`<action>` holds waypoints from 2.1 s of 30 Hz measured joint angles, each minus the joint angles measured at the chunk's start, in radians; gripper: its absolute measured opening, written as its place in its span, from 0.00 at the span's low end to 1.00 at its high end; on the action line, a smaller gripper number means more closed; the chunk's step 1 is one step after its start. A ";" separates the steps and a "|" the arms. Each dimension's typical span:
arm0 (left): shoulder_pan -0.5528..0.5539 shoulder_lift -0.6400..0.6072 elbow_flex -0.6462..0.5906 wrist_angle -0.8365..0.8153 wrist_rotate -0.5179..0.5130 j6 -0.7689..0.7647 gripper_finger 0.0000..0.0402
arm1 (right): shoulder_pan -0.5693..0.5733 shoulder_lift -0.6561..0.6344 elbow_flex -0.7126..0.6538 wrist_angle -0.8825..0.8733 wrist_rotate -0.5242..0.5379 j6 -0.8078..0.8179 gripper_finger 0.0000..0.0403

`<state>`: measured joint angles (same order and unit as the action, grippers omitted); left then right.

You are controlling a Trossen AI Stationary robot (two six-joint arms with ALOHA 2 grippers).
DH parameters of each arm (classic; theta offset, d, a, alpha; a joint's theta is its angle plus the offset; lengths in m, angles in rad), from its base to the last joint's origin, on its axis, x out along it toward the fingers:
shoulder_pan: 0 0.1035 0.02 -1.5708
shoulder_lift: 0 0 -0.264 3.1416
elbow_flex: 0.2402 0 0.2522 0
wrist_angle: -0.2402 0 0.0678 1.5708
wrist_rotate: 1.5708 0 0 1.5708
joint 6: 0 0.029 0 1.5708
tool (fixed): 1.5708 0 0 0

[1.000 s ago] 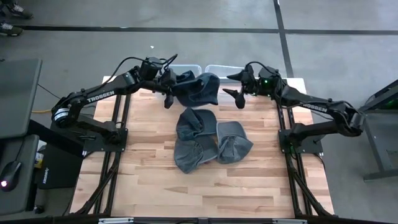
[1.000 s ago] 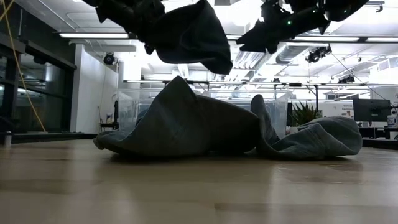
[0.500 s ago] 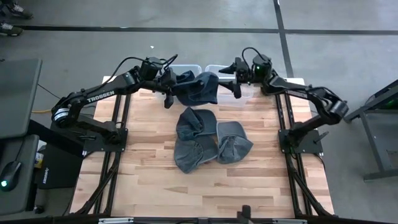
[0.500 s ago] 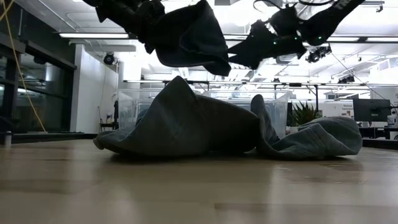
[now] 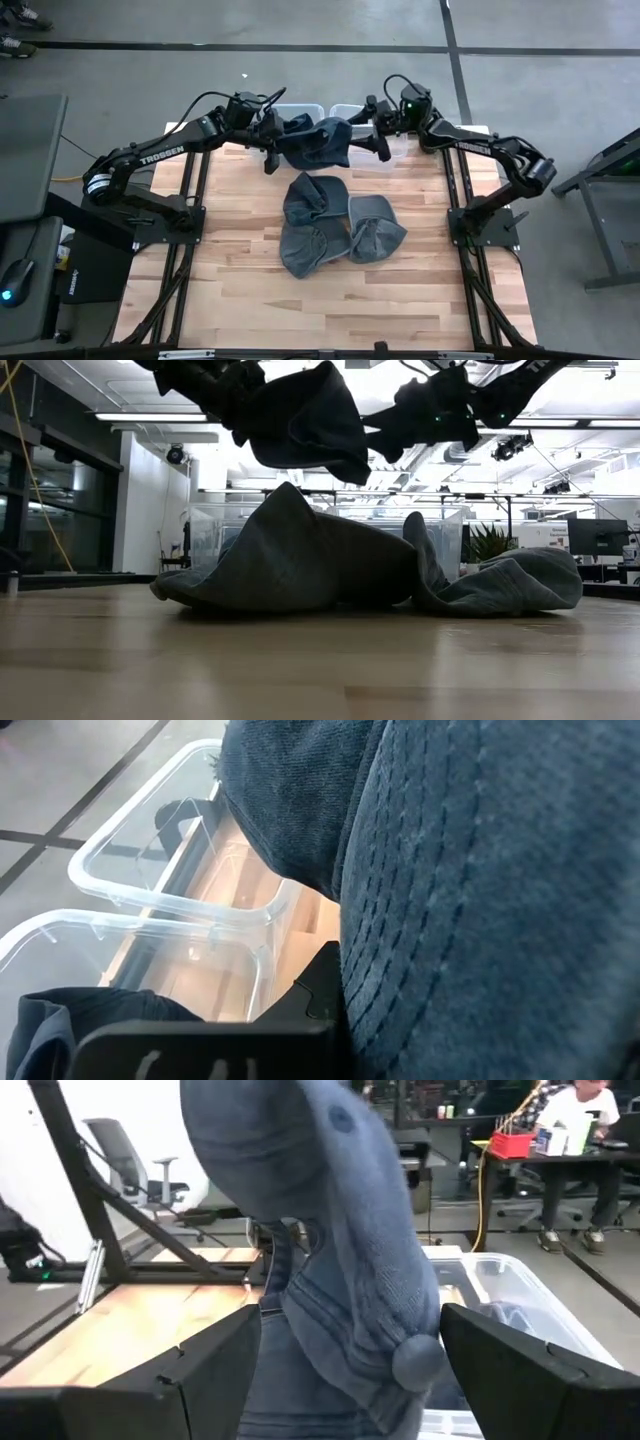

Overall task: Pick and place caps into container
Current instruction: Put the bottom dark blue cap into the left transparent container

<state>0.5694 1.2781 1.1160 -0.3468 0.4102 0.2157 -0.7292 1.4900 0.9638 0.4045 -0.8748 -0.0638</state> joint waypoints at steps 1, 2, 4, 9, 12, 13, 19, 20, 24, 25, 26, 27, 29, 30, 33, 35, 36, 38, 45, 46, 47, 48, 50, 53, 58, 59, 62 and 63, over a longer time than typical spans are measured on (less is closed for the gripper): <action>0.000 0.000 0.000 0.000 0.000 0.000 0.02 | 0.009 0.004 0.000 0.000 0.004 -0.009 0.75; 0.000 0.000 0.000 0.000 0.000 0.000 0.02 | 0.020 0.012 0.000 0.001 0.011 -0.021 0.75; 0.000 0.000 0.000 0.000 0.000 0.000 0.02 | 0.037 0.030 0.000 0.013 0.040 -0.038 0.75; 0.000 0.000 0.000 0.000 0.000 0.001 0.02 | 0.048 0.104 0.000 0.121 0.076 -0.027 0.75; 0.000 0.000 0.000 0.001 0.000 0.004 0.02 | 0.052 0.149 0.020 0.199 0.055 0.020 0.75; 0.000 0.000 0.000 0.001 0.000 0.005 0.02 | 0.056 0.165 0.037 0.201 0.046 0.031 0.75; 0.000 0.000 0.000 0.000 -0.007 0.005 0.02 | 0.096 0.260 0.167 0.157 -0.010 0.037 0.75; 0.000 0.000 0.000 0.000 -0.012 0.005 0.02 | 0.100 0.272 0.186 0.145 -0.017 0.037 0.75; 0.000 0.000 0.000 0.000 -0.023 0.016 0.02 | 0.109 0.317 0.257 0.096 -0.049 0.019 0.75; 0.000 0.000 0.000 0.000 -0.031 0.016 0.02 | 0.110 0.327 0.274 0.080 -0.055 0.014 0.75; 0.000 0.000 0.000 -0.001 -0.040 0.016 0.02 | 0.110 0.334 0.290 0.059 -0.057 0.013 0.75; 0.000 0.000 0.000 -0.003 -0.047 0.020 0.02 | 0.109 0.342 0.303 0.036 -0.058 0.008 0.75; 0.000 0.000 0.000 -0.009 -0.050 0.024 0.02 | 0.109 0.347 0.322 -0.003 -0.055 -0.010 0.75; 0.000 0.000 0.000 -0.011 -0.051 0.024 0.02 | 0.109 0.348 0.328 -0.020 -0.051 -0.024 0.74; 0.000 0.000 0.000 -0.027 -0.059 0.026 0.02 | 0.108 0.349 0.333 -0.035 -0.052 -0.049 0.68; 0.000 0.000 0.000 -0.033 -0.072 0.026 0.02 | 0.102 0.349 0.333 -0.035 -0.052 -0.049 0.63; 0.000 0.000 0.000 -0.035 -0.083 0.027 0.02 | 0.101 0.349 0.333 -0.035 -0.052 -0.049 0.60; 0.000 0.000 0.000 -0.039 -0.103 0.026 0.02 | 0.097 0.349 0.333 -0.035 -0.048 -0.050 0.53; 0.000 0.000 0.000 -0.039 -0.158 0.024 0.04 | 0.087 0.349 0.332 -0.027 -0.040 -0.050 0.21; 0.000 0.000 0.000 -0.039 -0.159 0.024 0.04 | 0.087 0.349 0.332 -0.027 -0.032 -0.050 0.15; 0.000 0.000 0.000 -0.038 -0.160 0.024 0.04 | 0.088 0.349 0.332 -0.026 -0.018 -0.051 0.08; 0.000 0.000 0.000 -0.034 -0.160 0.024 0.04 | 0.088 0.349 0.331 -0.024 -0.001 -0.054 0.04; 0.000 0.000 0.000 -0.021 -0.163 0.024 0.04 | 0.088 0.349 0.331 -0.013 0.022 -0.054 0.03; 0.000 0.000 0.000 -0.012 -0.163 0.026 0.06 | 0.088 0.349 0.331 0.004 0.029 -0.031 0.01; 0.000 -0.006 0.000 -0.017 -0.164 0.060 0.13 | 0.087 0.349 0.345 0.021 0.061 0.035 0.01; 0.000 -0.014 0.000 -0.024 -0.173 0.067 0.16 | 0.086 0.349 0.355 0.010 0.066 0.038 0.01; 0.000 -0.039 0.000 -0.028 -0.237 0.096 0.25 | 0.086 0.349 0.386 -0.025 0.101 0.037 0.01; 0.000 -0.051 0.000 -0.035 -0.263 0.102 0.28 | 0.086 0.349 0.395 -0.035 0.117 0.037 0.01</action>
<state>0.5694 1.2269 1.1160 -0.3819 0.1475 0.3173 -0.6430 1.8393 1.3593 0.3692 -0.7576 -0.0265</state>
